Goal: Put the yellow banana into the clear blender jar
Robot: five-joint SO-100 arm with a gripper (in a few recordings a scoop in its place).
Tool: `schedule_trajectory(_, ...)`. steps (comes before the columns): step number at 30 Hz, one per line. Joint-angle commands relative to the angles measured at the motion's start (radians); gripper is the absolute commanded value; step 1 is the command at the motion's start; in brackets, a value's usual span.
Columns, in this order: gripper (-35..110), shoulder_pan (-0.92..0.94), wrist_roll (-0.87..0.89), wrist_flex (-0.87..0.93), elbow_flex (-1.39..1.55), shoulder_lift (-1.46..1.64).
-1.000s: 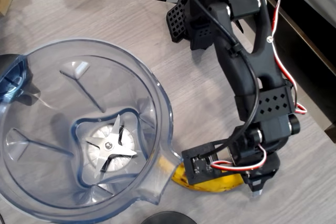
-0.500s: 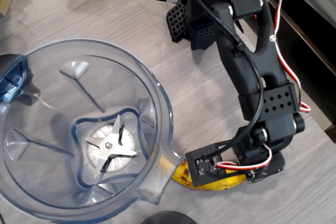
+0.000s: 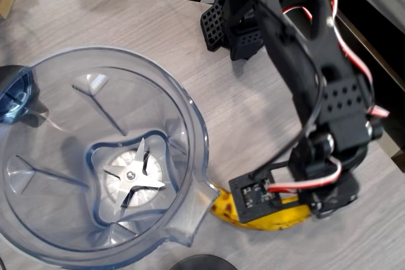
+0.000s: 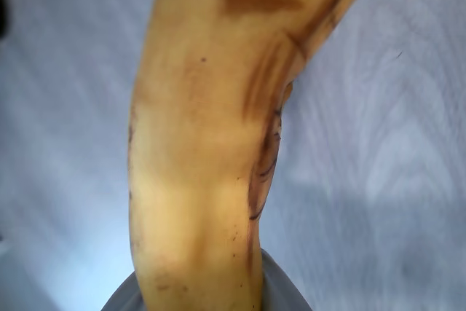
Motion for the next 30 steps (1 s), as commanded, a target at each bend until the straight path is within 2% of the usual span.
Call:
schedule_trajectory(1,8,-0.032,0.003,0.006,-0.040,0.190)
schedule_trajectory(13,8,-0.083,-0.002,-0.058,-0.040,0.618)
schedule_trajectory(30,8,0.115,-0.101,-0.419,-0.038,1.051)
